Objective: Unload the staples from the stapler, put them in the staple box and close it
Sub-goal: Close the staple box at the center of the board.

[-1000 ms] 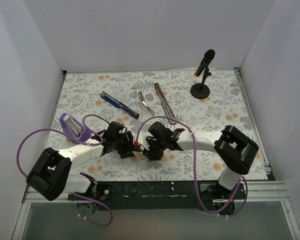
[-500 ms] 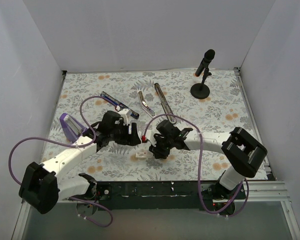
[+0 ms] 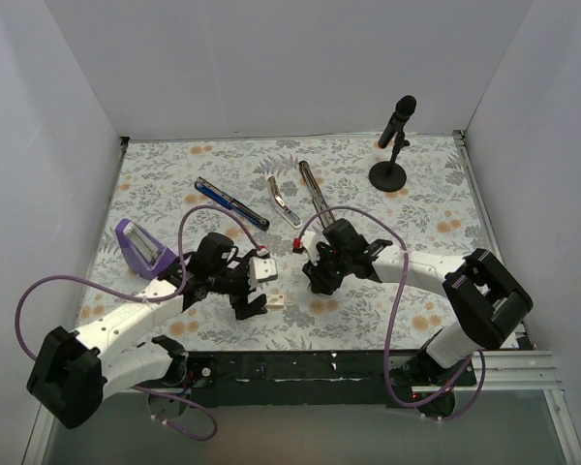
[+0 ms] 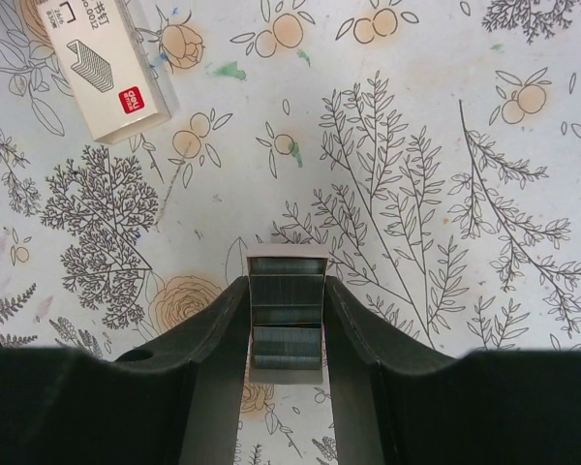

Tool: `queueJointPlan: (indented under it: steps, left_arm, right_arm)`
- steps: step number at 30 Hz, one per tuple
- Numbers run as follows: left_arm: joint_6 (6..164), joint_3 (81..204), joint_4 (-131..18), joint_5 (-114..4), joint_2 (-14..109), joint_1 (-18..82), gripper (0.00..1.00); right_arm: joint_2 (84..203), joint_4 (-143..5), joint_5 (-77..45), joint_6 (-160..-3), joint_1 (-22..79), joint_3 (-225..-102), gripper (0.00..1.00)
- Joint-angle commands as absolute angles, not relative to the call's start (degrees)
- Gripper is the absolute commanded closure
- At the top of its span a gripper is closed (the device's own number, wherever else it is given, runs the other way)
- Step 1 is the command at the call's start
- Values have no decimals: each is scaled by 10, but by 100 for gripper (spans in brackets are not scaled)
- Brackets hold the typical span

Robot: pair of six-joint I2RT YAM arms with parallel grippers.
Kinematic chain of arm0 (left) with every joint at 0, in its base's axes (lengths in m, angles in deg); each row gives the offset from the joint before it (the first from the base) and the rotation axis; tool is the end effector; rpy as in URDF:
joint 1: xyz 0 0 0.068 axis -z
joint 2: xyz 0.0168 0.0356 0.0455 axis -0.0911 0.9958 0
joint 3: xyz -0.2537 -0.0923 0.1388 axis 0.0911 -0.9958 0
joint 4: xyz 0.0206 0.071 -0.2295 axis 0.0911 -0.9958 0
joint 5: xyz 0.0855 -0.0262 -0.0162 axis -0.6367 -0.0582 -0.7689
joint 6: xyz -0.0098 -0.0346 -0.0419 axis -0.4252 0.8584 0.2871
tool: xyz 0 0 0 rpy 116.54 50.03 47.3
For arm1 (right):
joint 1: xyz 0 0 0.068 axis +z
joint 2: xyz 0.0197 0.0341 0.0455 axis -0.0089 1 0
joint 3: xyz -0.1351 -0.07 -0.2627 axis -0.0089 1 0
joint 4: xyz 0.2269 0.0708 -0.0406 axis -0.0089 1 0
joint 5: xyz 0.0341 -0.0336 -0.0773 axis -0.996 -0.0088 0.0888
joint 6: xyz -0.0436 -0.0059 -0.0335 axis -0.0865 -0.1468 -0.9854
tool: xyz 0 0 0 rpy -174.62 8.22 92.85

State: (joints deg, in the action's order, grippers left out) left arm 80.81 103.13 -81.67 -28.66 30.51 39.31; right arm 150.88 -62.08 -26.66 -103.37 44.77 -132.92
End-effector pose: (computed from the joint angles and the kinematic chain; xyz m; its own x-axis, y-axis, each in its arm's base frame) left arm 0.1220 -0.1083 0.2439 -0.7164 0.3580 -0.5988 0.6854 0.5213 -0.5084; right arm 0.1913 0.2099 0.2150 -0.3182 -0.6695 -0.6712 -0.9271 0.3678 0.0727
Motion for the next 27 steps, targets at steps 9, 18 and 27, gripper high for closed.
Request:
queueJointPlan:
  steps: [9, 18, 27]
  left_arm:
    - [648, 1061, -788, -296, 417, 432, 20]
    - [655, 1069, -755, -322, 468, 455, 21]
    - [663, 1064, -721, -333, 495, 464, 25]
  right_arm:
    - [1483, -649, -299, -1018, 438, -1305, 58]
    - [1486, -653, -307, -1018, 434, -1304, 58]
    - [1485, -655, -311, -1019, 433, -1304, 58]
